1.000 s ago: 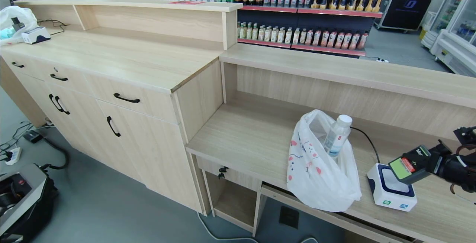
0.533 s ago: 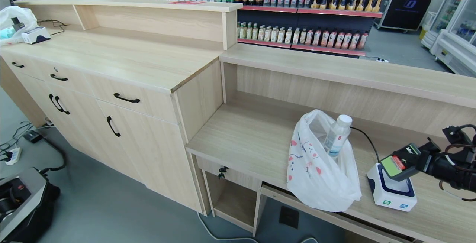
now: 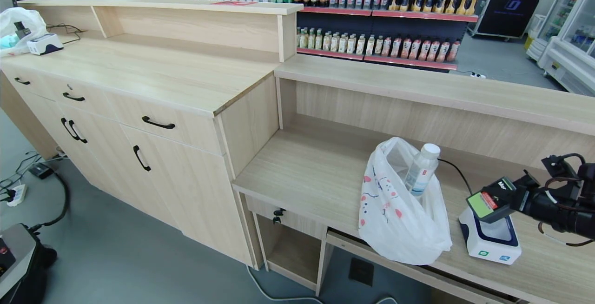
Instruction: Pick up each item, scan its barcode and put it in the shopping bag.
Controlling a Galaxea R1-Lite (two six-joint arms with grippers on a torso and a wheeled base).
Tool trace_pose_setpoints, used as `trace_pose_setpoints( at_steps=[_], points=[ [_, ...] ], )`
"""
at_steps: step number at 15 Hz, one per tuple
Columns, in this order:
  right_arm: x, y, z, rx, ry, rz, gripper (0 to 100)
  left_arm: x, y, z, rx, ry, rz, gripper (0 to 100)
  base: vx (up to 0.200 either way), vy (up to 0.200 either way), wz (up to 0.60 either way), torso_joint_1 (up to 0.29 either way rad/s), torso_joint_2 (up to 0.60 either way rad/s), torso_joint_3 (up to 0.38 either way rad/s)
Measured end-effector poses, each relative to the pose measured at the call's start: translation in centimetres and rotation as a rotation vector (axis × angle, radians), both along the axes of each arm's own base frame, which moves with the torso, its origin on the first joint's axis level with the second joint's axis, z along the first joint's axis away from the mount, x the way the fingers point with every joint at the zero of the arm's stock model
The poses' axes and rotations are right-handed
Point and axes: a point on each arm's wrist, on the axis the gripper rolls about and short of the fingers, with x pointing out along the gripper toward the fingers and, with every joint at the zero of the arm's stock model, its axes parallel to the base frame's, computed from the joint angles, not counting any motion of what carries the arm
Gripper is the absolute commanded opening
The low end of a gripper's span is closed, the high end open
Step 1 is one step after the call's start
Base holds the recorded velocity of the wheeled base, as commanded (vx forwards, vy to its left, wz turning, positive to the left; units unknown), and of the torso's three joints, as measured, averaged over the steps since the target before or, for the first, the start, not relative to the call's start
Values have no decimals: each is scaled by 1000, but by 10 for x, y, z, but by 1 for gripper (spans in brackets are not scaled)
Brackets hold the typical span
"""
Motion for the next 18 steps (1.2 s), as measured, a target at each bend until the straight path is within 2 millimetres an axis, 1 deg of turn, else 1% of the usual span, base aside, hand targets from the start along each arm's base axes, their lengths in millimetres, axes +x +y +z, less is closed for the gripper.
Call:
trace_pose_setpoints(
  at_steps=[9, 18],
  points=[
    [1, -5, -8, 48, 32, -31, 0, 0, 0, 0, 0, 0, 0, 0, 0, 0, 0, 0, 0, 0],
    [0, -8, -11, 72, 45, -48, 0, 0, 0, 0, 0, 0, 0, 0, 0, 0, 0, 0, 0, 0]
  ],
)
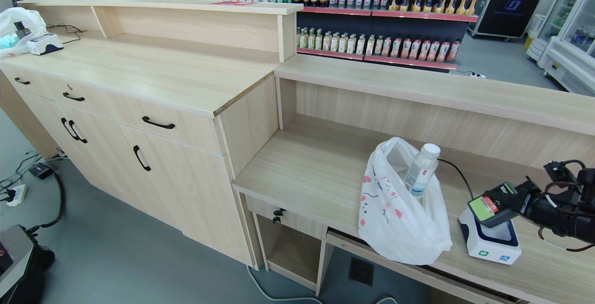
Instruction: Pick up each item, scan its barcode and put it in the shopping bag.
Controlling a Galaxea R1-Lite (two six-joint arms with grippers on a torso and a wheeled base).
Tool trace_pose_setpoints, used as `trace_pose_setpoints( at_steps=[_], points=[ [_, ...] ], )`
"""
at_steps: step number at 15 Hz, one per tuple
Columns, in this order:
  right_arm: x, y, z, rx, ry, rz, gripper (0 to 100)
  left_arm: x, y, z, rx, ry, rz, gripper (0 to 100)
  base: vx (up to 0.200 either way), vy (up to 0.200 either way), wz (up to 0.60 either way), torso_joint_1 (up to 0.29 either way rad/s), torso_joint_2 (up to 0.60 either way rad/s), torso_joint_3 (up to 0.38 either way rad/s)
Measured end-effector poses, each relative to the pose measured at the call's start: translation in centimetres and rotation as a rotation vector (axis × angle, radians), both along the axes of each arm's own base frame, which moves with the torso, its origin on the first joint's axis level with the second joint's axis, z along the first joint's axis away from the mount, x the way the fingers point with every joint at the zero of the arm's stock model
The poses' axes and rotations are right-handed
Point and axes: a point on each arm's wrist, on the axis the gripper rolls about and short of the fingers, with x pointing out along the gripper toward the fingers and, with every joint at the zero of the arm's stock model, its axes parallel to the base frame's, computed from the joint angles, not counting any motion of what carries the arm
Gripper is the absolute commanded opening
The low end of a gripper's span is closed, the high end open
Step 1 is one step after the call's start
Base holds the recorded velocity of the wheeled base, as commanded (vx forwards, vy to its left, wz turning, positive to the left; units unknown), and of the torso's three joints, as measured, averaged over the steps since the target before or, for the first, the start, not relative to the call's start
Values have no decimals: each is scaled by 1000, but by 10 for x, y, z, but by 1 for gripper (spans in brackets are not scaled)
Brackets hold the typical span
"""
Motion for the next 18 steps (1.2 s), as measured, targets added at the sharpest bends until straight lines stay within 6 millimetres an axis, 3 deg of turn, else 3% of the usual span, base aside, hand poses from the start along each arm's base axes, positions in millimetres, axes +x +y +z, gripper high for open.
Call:
trace_pose_setpoints(
  at_steps=[5, 8, 11, 13, 15, 18],
  points=[
    [0, 0, 2, -7, -12, 1, 0, 0, 0, 0, 0, 0, 0, 0, 0, 0, 0, 0, 0, 0],
    [-5, 8, 28, -210, -151, 72, 0, 0, 0, 0, 0, 0, 0, 0, 0, 0, 0, 0, 0, 0],
    [-43, 14, 63, -754, -342, 181, 0, 0, 0, 0, 0, 0, 0, 0, 0, 0, 0, 0, 0, 0],
    [-77, 2, 72, -1033, -324, 197, 0, 0, 0, 0, 0, 0, 0, 0, 0, 0, 0, 0, 0, 0],
    [-105, -7, 77, -1120, -323, 242, 0, 0, 0, 0, 0, 0, 0, 0, 0, 0, 0, 0, 0, 0],
    [-117, -8, 90, -1176, -393, 242, 0, 0, 0, 0, 0, 0, 0, 0, 0, 0, 600, 2, 5, 1]
  ],
)
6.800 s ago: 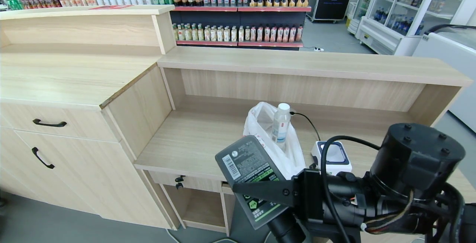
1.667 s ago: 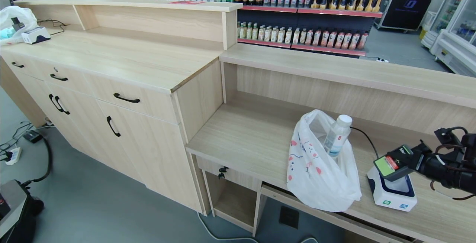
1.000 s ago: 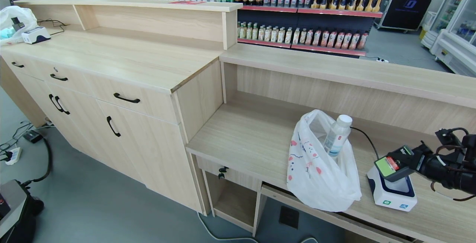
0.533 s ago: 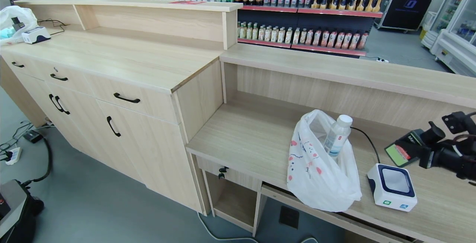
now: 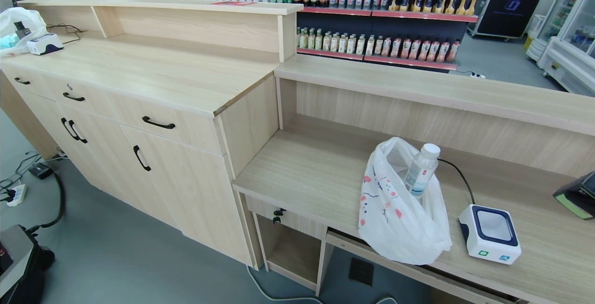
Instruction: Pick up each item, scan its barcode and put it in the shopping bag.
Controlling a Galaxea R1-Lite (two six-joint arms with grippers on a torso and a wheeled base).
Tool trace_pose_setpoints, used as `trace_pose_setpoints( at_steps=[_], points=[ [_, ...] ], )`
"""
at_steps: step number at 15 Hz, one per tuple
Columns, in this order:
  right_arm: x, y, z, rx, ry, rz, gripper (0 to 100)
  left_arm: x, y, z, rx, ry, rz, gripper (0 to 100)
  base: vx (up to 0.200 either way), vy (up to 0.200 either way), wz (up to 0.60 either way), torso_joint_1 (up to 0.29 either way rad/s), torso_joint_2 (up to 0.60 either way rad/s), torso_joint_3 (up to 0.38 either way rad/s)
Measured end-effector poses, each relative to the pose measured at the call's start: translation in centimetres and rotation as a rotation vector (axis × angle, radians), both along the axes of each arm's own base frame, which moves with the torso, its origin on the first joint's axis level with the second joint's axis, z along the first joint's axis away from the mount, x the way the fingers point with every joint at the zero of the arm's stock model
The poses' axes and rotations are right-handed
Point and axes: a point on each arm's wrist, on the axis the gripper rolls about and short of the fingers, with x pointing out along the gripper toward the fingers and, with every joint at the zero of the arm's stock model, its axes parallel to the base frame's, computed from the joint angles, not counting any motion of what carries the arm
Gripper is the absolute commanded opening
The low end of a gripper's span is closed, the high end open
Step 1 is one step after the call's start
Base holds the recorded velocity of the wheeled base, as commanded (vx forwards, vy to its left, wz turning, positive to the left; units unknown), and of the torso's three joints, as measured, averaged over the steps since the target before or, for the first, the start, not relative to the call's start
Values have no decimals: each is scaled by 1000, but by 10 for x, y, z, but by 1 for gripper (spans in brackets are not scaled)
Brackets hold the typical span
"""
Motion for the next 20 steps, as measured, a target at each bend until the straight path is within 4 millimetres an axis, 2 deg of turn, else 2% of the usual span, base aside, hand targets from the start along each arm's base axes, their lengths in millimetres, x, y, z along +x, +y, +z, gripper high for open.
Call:
trace_pose_setpoints(
  at_steps=[4, 7, 11, 16, 20],
  points=[
    [5, 14, -6, 131, 68, 73, 0, 0, 0, 0, 0, 0, 0, 0, 0, 0, 0, 0, 0, 0],
    [17, 23, -26, 209, 162, 158, 0, 0, 0, 0, 0, 1, -1, 0, 0, 0, 0, 0, 0, 0],
    [54, 43, -53, 229, 231, 308, 0, 0, 0, 0, 0, 0, 0, 0, 0, 0, 0, 0, 0, 0],
    [106, 68, -85, 204, 239, 460, 0, 0, 0, 0, 0, 0, 0, 0, 0, 0, 0, 0, 0, 0],
    [127, 75, -114, 217, 270, 502, 0, 0, 0, 0, 0, 0, 0, 0, 0, 0, 0, 0, 0, 0]
  ],
)
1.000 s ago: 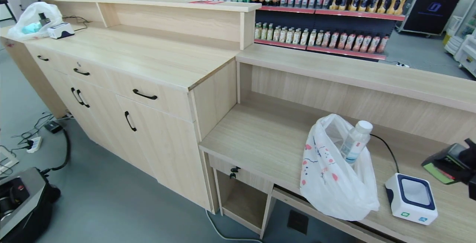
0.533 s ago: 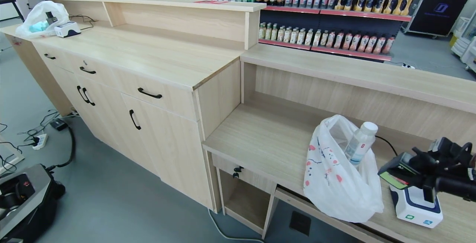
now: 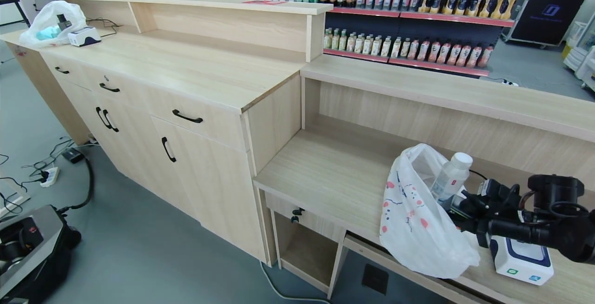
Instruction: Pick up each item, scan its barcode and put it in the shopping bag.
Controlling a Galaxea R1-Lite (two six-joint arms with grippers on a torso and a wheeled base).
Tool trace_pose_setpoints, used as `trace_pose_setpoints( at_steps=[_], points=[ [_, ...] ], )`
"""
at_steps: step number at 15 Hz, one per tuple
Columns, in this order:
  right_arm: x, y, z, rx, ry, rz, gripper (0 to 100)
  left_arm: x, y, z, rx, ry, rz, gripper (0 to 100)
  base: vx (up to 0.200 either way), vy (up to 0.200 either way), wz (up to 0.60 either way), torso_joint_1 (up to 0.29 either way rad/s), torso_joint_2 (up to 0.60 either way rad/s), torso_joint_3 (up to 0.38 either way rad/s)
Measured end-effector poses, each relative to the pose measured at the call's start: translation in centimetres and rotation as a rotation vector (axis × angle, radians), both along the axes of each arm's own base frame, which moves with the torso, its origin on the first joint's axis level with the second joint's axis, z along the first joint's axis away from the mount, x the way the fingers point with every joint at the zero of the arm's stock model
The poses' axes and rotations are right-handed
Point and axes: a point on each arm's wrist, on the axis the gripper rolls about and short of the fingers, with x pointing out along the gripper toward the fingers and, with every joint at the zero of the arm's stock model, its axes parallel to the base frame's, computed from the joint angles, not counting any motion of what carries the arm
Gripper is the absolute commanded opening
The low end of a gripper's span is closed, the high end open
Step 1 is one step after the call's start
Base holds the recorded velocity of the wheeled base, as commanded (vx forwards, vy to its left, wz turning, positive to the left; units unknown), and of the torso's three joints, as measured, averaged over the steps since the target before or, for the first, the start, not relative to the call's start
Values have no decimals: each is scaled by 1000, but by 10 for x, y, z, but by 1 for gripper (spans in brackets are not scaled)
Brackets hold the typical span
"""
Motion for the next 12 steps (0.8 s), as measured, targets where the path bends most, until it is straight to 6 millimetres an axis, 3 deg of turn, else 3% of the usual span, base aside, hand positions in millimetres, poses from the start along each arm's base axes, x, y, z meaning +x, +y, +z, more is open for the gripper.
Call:
trace_pose_setpoints(
  at_steps=[8, 12],
  points=[
    [32, 8, -26, 45, 53, 24, 0, 0, 0, 0, 0, 0, 1, 0, 0, 0, 0, 0, 0, 0],
    [35, 8, -35, 53, 80, 20, 0, 0, 0, 0, 0, 0, 0, 0, 0, 0, 0, 0, 0, 0]
  ],
)
